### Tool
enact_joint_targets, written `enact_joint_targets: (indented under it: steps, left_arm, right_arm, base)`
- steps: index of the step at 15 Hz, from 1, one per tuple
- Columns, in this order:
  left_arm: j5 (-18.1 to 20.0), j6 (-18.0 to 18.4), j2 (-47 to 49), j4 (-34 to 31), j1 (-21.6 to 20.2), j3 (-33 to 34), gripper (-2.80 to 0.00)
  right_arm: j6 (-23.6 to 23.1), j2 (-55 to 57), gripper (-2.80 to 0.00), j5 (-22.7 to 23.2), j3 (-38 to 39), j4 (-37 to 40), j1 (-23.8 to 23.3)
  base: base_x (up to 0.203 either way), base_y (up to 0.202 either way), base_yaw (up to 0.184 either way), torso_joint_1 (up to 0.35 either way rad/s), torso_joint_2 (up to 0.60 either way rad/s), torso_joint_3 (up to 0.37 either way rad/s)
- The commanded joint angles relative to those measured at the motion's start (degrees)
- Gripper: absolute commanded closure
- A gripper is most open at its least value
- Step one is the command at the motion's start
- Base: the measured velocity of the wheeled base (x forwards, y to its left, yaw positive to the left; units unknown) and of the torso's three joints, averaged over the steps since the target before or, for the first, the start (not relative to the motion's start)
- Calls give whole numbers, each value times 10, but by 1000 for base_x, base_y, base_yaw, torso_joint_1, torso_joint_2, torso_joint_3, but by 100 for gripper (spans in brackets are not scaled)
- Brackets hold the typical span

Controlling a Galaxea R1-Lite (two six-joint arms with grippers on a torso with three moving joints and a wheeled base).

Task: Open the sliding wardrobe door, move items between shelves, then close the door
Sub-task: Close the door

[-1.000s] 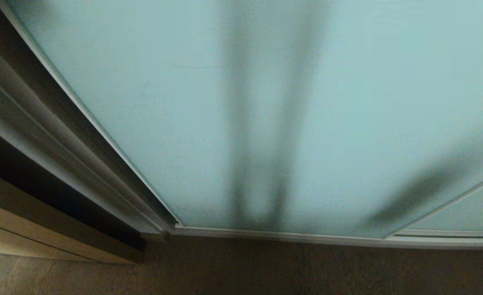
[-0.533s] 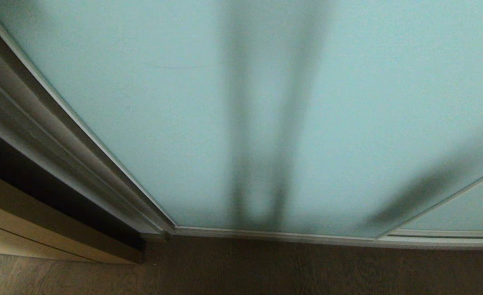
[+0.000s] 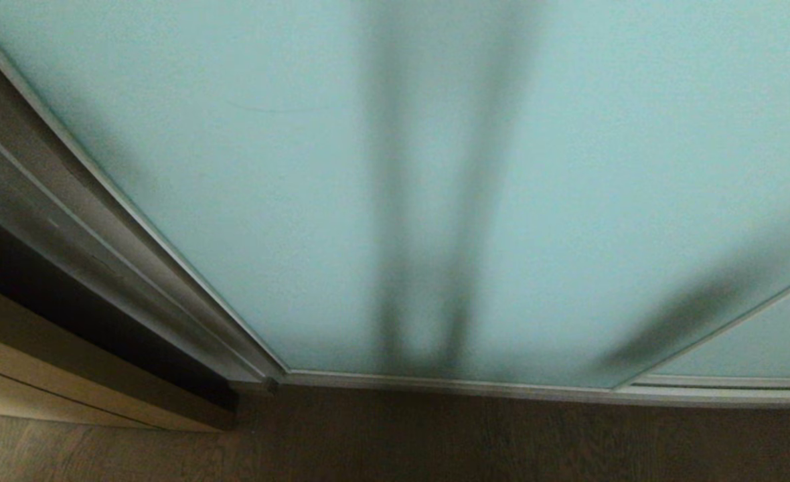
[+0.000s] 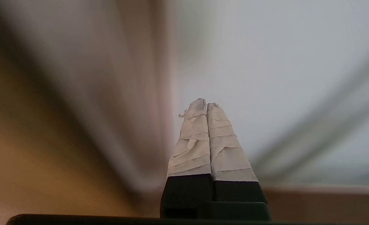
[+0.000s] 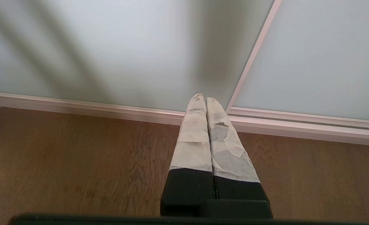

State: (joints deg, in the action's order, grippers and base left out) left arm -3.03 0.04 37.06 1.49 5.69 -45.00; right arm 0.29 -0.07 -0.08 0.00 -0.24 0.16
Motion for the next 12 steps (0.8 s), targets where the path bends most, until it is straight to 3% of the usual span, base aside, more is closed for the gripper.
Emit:
enact_joint_targets:
  steps: [1,4,6,7,10,12]
  left_arm:
    - [-30,11,-105,0,-1,80,0]
    - [-52,13,-204,6,-2,174,0]
    - [-129,-2,-210,49,-4,237,0]
    - [-140,-5,-209,62,-4,256,0]
    - [-143,-2,-208,51,-17,264,0]
    - [-136,9,-222,37,-52,263,0]
  right_arm:
    - [0,0,0,0,0,0,0]
    - [1,0,0,1,0,0,0]
    - [1,0,0,1,0,0,0]
    - [1,0,0,1,0,0,0]
    - [1,0,0,1,0,0,0]
    - [1,0,0,1,0,0,0]
  base:
    - [0,0,0,0,0,0]
    - [0,0,0,0,0,0]
    - [0,0,0,0,0,0]
    - [0,0,0,0,0,0]
    - [0,0,0,0,0,0]
    - [0,0,0,0,0,0]
